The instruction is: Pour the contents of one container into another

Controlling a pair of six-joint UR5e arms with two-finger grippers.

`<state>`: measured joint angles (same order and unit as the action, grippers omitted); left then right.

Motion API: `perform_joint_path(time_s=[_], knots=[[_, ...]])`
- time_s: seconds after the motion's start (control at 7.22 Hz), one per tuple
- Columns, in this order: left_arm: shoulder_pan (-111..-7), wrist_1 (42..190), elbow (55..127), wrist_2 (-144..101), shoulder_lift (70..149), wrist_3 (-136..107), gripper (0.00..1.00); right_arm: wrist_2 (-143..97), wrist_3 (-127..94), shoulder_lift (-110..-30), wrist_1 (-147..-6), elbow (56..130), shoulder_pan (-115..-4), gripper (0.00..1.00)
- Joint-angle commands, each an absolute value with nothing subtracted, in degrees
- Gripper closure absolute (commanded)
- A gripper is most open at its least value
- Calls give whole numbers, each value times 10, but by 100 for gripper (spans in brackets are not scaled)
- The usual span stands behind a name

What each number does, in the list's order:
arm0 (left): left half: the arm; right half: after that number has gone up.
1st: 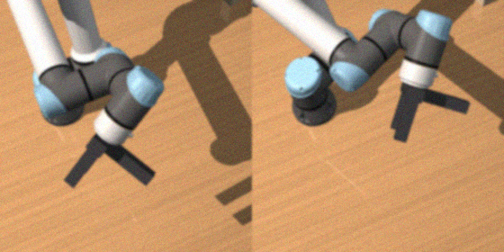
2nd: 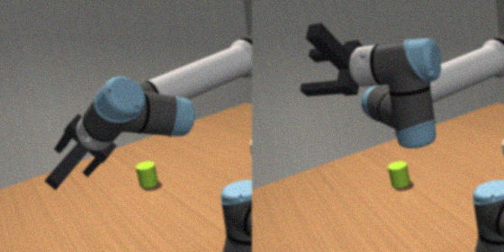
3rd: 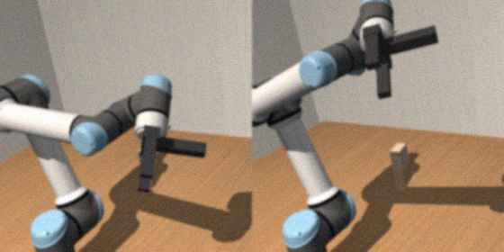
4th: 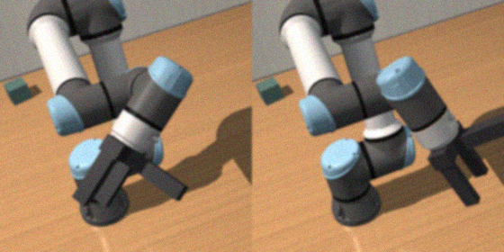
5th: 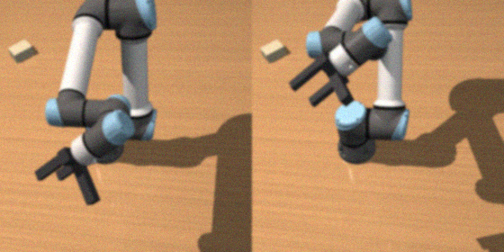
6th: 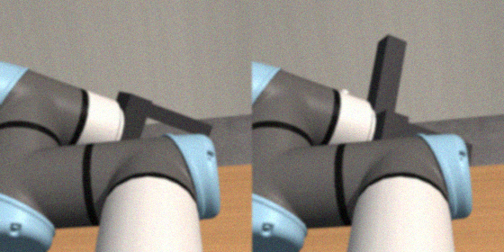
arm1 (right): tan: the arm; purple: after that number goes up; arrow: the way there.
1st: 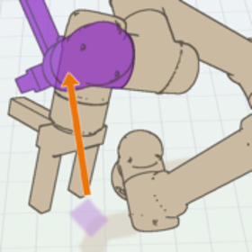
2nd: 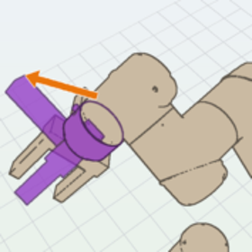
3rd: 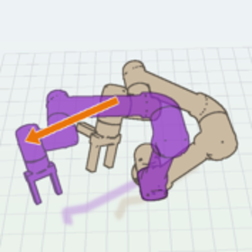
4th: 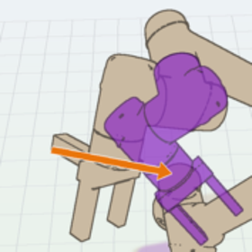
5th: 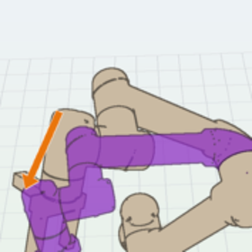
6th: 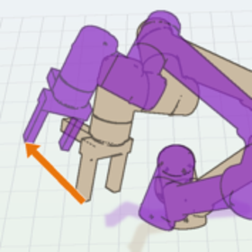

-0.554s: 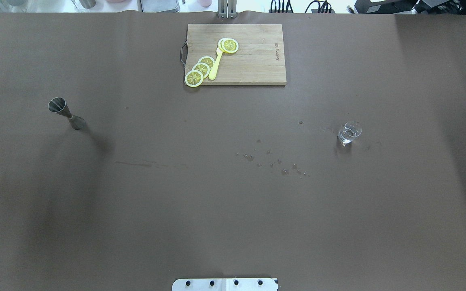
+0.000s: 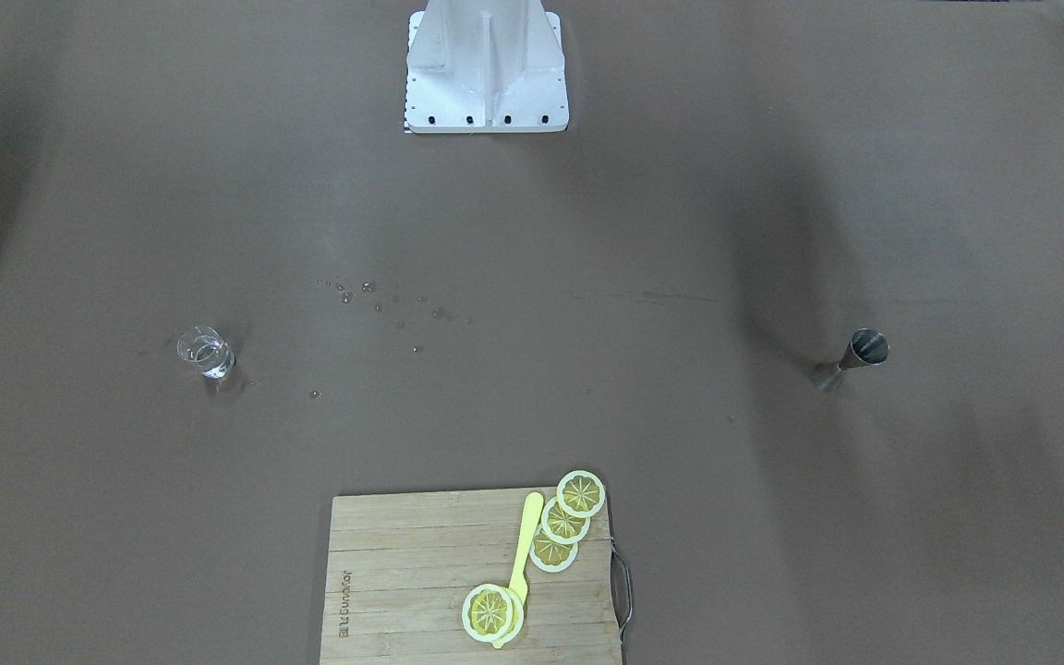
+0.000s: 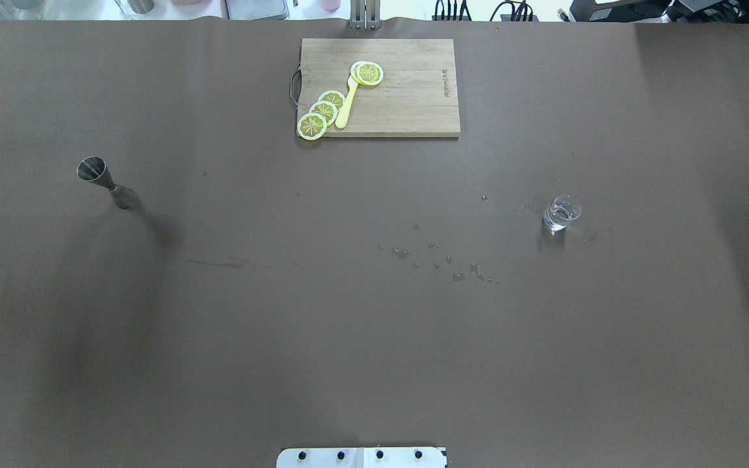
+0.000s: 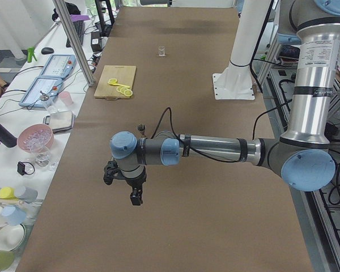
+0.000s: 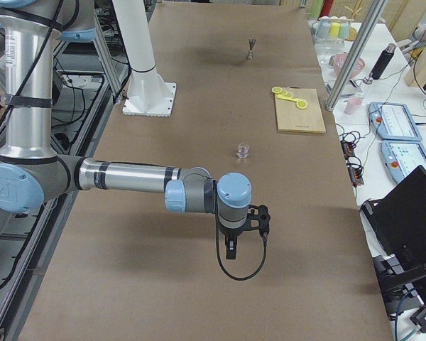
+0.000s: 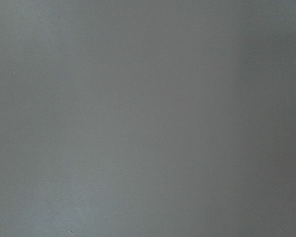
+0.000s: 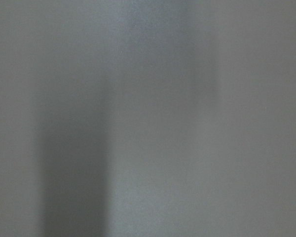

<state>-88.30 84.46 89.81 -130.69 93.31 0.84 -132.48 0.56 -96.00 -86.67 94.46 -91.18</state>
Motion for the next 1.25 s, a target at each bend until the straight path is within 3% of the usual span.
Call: perform_joint_path(time_s=[0.0, 1.11], knots=[[-885, 845, 893, -1307, 933, 7, 1, -1325, 6, -958, -867, 946, -912, 0], [-887, 839, 910, -1419, 908, 1, 1, -1325, 13, -956, -834, 947, -911, 0]])
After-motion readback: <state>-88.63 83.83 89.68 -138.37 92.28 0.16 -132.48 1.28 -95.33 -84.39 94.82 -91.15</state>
